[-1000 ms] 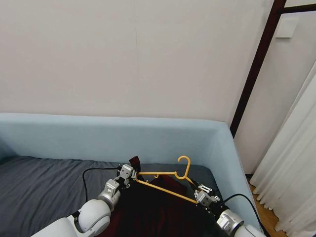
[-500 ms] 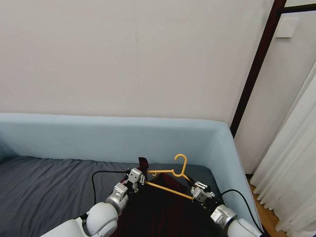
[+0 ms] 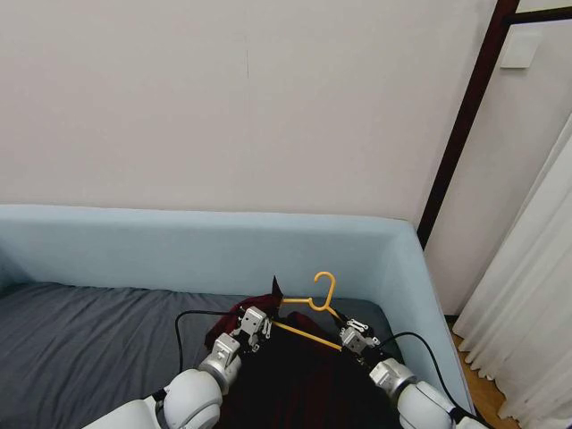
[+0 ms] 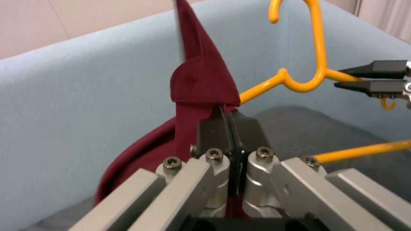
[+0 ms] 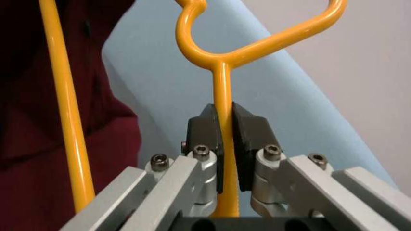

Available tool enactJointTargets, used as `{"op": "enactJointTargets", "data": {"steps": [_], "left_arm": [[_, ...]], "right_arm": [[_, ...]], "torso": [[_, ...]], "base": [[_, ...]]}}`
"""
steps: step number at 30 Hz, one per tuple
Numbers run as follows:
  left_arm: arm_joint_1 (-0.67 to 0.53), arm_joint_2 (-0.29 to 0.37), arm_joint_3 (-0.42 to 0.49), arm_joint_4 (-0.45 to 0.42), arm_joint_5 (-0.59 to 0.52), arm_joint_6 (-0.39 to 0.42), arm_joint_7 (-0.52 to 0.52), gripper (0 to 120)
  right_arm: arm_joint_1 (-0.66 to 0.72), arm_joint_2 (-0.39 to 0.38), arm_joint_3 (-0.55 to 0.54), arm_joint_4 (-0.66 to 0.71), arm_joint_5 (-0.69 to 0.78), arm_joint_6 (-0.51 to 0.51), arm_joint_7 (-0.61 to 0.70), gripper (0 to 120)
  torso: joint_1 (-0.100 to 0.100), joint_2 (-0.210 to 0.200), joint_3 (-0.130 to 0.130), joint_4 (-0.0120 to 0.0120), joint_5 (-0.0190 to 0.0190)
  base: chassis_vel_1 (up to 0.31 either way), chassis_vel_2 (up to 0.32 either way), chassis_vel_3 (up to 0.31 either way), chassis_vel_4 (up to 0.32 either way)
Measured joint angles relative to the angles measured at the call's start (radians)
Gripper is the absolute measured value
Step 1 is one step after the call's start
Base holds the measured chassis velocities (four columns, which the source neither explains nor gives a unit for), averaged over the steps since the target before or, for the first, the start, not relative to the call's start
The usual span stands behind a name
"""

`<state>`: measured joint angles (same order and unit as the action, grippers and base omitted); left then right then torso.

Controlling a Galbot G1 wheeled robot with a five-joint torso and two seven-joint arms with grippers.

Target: Pick up the clothes from the sofa and hang them on the clothes hanger.

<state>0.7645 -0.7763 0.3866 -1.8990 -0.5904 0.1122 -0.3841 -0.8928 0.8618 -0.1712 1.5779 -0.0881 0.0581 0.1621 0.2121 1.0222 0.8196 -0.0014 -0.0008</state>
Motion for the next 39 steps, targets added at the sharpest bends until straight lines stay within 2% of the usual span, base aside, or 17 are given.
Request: {"op": "enactJointTargets", "data": {"steps": [9,18,26,34,39], "left_arm": [[0.023,-0.005,-0.016,-0.018,0.005,0.002,-0.018,0],[-0.021,-0.077,0.035,0.037,0.017,0.000,-0.021,0],[-0.046,-0.084,0.026,0.060,0.011,0.000,-0.021,0],[-0.099,-0.072,0.022,0.092,-0.014,0.003,-0.022,0],[-0.123,-0.082,0.047,0.077,-0.023,0.009,-0.022,0]], "right_arm": [[-0.009,-0.023,0.034,-0.015,0.003,-0.012,0.004,4],[0.001,0.001,0.001,0.002,-0.002,-0.038,0.016,4],[-0.001,-0.009,0.004,0.017,-0.086,0.003,0.011,4],[-0.019,-0.035,0.002,0.068,-0.084,0.000,0.008,4],[-0.019,-0.036,-0.015,0.062,-0.096,0.000,0.004,4]], "torso": [[0.000,0.000,0.000,0.0000,0.0000],[0.000,0.000,0.000,0.0001,0.0000],[0.000,0.000,0.000,0.0002,-0.0001],[0.000,0.000,0.000,0.0002,-0.0001],[0.000,0.000,0.000,-0.0001,-0.0001]], "base": [[0.000,0.000,0.000,0.000],[0.000,0.000,0.000,0.000],[0.000,0.000,0.000,0.000],[0.000,0.000,0.000,0.000],[0.000,0.000,0.000,0.000]]}}
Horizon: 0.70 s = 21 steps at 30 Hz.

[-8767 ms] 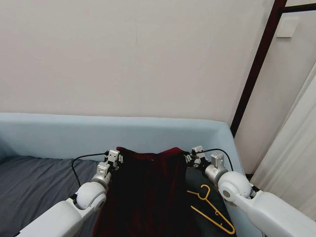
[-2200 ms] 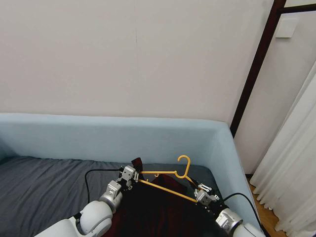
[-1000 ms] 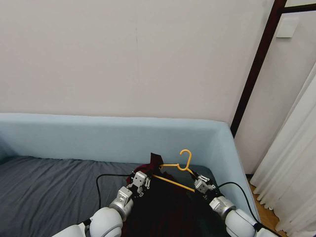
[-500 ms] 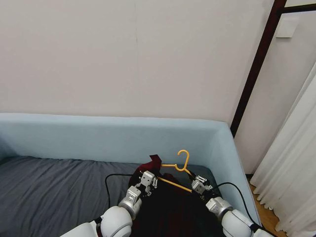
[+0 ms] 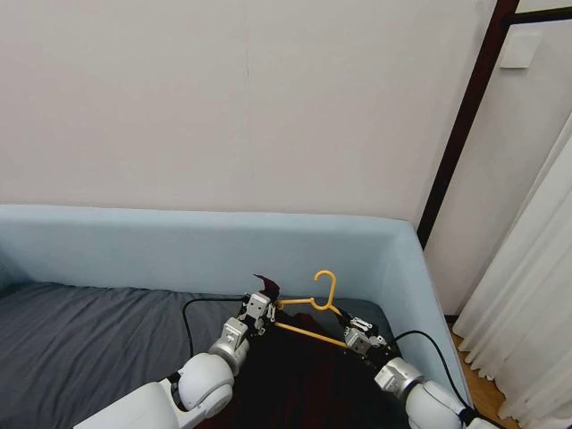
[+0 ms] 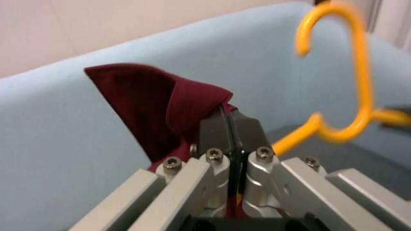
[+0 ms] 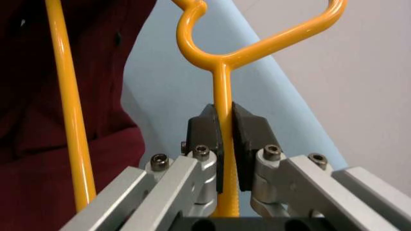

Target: Pick up the clothes from the sofa and hang them on the clothes hanger.

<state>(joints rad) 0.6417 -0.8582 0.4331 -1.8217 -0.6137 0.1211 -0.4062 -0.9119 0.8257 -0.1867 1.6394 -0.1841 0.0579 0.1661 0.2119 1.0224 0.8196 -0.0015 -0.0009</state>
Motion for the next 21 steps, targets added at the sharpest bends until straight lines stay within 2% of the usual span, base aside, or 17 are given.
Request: {"op": "enactJointTargets", "data": {"steps": [6,21], "left_arm": [[0.006,0.012,0.015,-0.043,-0.001,0.009,0.006,0],[0.006,0.018,0.036,-0.042,0.000,0.002,0.025,0]], "right_arm": [[0.026,0.010,-0.007,-0.015,0.004,-0.005,0.001,4],[0.029,-0.011,-0.004,0.025,0.024,-0.013,0.002,4]], "torso": [[0.000,0.000,0.000,0.0002,0.0002],[0.000,0.000,0.000,0.0001,0.0000]], "base": [[0.000,0.000,0.000,0.000],[0.000,0.000,0.000,0.000]]}}
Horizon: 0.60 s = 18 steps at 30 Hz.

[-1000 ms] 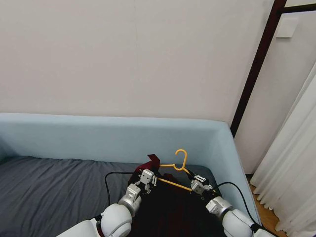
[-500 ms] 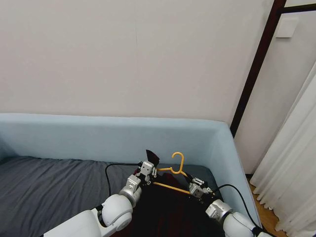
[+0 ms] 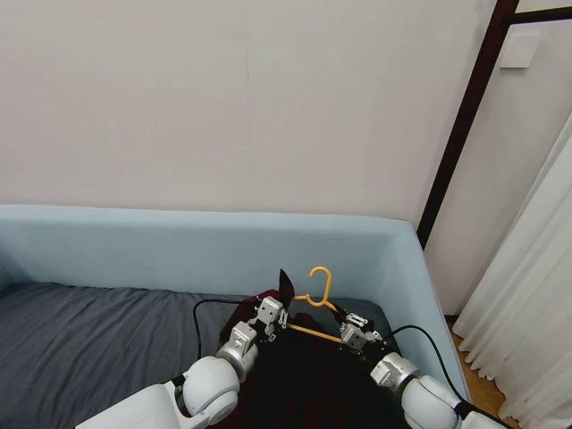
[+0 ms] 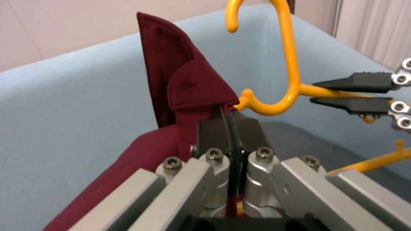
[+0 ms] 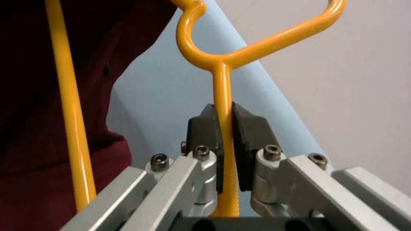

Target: Pick up the clothes from the sofa and hang them on the clothes hanger.

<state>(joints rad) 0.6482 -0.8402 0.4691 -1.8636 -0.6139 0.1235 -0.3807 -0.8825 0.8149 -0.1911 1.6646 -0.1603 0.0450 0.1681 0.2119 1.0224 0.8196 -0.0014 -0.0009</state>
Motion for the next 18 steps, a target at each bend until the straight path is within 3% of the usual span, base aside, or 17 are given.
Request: {"op": "enactJointTargets", "data": {"steps": [9,18], "left_arm": [[0.020,-0.010,-0.002,-0.036,0.001,-0.035,0.011,0],[0.083,-0.006,-0.014,-0.056,0.022,-0.039,0.013,0]], "right_arm": [[-0.046,-0.019,0.034,0.030,-0.008,0.019,0.003,4],[-0.036,0.019,0.096,0.044,0.020,0.018,0.054,4]], "torso": [[0.000,0.000,0.000,-0.0002,0.0001],[0.000,0.000,0.000,0.0001,0.0001]], "base": [[0.000,0.000,0.000,0.000],[0.000,0.000,0.000,0.000]]}}
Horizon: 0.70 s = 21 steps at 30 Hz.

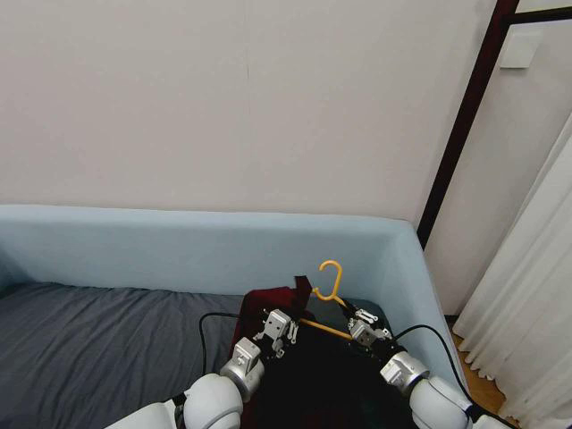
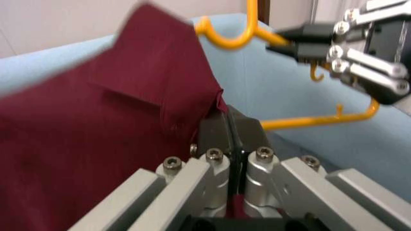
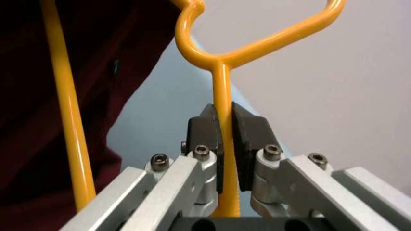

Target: Pick up the clothes from the sofa and hang them on the clothes hanger.

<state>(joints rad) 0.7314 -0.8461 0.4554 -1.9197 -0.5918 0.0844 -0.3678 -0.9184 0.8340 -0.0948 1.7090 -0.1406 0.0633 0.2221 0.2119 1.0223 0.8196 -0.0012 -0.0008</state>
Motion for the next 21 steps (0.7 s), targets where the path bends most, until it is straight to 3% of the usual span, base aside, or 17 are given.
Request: {"op": "enactJointTargets", "data": {"steps": [13,21], "left_arm": [[-0.011,-0.005,-0.015,-0.021,0.002,-0.028,-0.002,0],[0.031,0.003,-0.043,-0.027,0.015,-0.035,0.002,0]], "right_arm": [[-0.005,0.067,0.036,-0.002,-0.144,0.067,0.078,4],[0.012,0.075,0.067,-0.041,-0.366,0.167,0.102,4]], "torso": [[0.000,0.000,0.000,-0.0001,0.0001],[0.000,0.000,0.000,0.0000,-0.0001]], "base": [[0.000,0.000,0.000,0.000],[0.000,0.000,0.000,0.000]]}}
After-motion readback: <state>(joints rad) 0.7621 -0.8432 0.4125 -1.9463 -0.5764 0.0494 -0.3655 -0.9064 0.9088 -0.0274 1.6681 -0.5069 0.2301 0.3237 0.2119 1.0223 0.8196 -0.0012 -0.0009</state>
